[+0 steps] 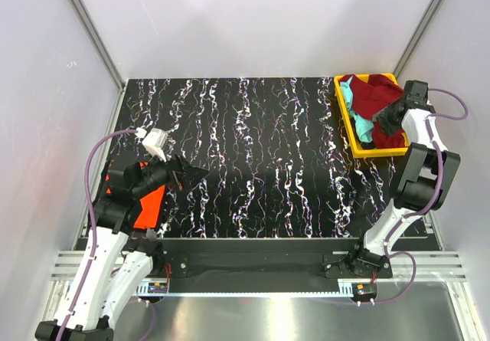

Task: Fold and stack the t-shirts
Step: Grab the tshirt from the pile, then move the tshirt to the center of the board

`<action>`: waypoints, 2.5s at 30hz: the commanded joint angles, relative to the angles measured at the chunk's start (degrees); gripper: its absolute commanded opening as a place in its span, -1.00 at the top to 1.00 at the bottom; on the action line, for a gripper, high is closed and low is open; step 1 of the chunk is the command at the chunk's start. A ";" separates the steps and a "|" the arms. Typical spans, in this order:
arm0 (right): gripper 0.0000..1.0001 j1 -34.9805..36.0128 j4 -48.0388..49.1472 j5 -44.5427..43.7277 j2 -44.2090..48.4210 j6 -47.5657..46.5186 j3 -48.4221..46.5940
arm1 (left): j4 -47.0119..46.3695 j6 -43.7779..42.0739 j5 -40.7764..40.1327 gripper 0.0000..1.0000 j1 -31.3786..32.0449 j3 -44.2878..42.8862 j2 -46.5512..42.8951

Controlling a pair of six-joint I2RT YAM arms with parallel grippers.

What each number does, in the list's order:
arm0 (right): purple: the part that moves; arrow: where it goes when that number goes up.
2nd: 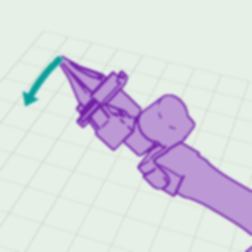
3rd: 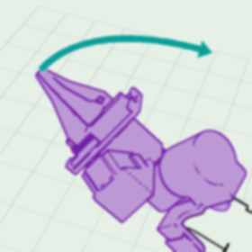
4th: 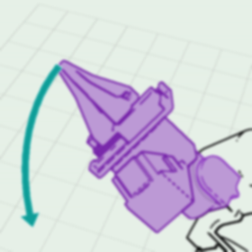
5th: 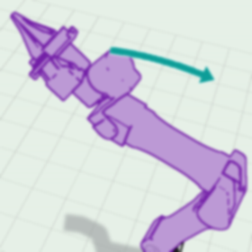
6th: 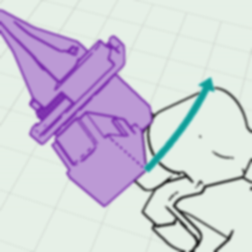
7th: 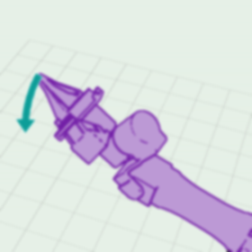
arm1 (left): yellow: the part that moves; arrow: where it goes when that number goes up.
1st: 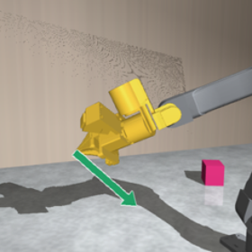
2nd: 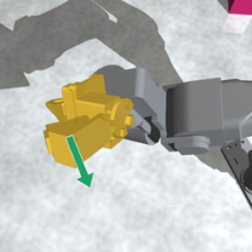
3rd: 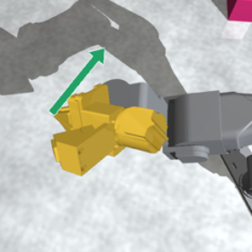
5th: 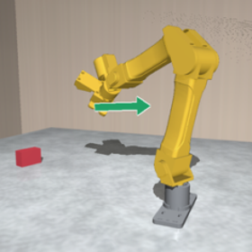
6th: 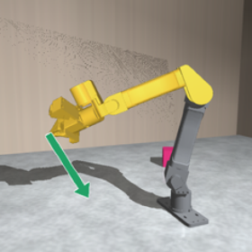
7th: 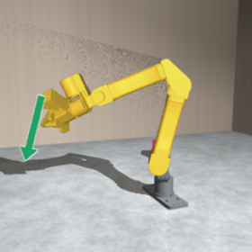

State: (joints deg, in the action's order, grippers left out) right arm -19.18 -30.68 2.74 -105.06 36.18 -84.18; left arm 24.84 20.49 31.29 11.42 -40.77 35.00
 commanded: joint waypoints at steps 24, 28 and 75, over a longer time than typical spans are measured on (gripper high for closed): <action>1.00 0.11 -2.90 -13.73 -1.01 -12.88 -42.51 | 1.34 -0.11 -7.72 -0.98 2.99 -4.31 1.38; 1.00 0.19 -2.90 -10.49 -5.85 -13.95 -64.48 | 2.84 3.32 -9.40 -0.98 3.17 -4.67 1.03; -0.48 30.80 -14.24 8.84 35.20 -1.91 22.76 | -2.69 18.71 -10.81 -0.62 4.67 -13.35 38.26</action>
State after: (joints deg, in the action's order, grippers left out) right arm 15.53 -44.05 11.44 -66.41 37.39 -56.36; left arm 27.11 42.59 21.98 18.00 -49.43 67.70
